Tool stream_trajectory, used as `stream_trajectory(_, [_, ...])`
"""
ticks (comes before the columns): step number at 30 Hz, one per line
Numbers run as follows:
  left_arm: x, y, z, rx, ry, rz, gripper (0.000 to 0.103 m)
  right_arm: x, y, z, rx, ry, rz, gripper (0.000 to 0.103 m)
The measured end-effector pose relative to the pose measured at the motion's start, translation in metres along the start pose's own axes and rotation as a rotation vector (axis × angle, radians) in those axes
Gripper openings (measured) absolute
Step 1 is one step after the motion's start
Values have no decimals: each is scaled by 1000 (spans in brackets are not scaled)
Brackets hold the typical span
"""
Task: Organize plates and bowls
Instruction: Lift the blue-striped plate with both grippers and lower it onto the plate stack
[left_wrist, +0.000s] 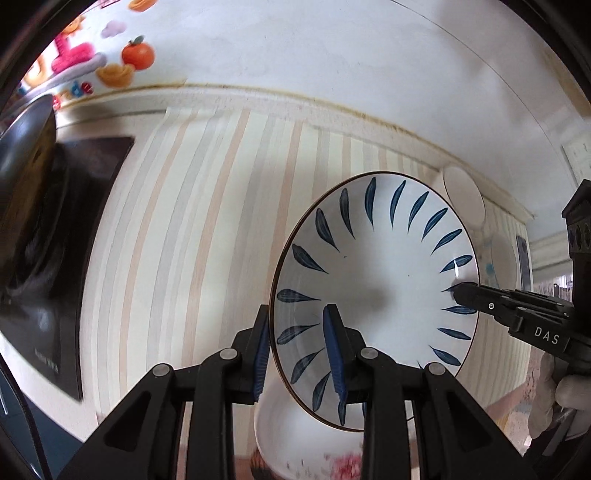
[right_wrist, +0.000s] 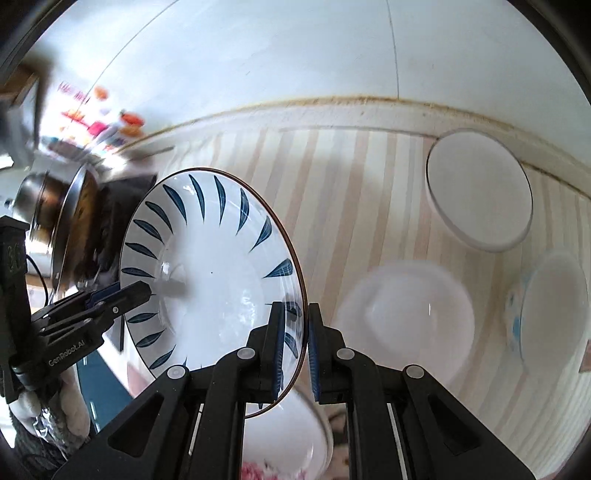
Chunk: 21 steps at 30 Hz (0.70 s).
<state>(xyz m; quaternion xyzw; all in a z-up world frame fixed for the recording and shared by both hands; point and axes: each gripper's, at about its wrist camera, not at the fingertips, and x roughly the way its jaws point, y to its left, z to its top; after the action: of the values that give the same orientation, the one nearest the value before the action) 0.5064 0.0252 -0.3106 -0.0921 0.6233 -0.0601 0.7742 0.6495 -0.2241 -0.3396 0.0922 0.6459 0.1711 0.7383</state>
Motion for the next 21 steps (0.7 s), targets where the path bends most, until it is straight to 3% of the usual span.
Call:
stream_trajectory(11, [17, -4, -83, 37, 80, -6, 25, 7, -9, -113, 44, 66, 32, 13])
stream_trajectory(21, [39, -9, -98, 74, 98, 14, 25, 36, -18, -174, 116, 98, 10, 13])
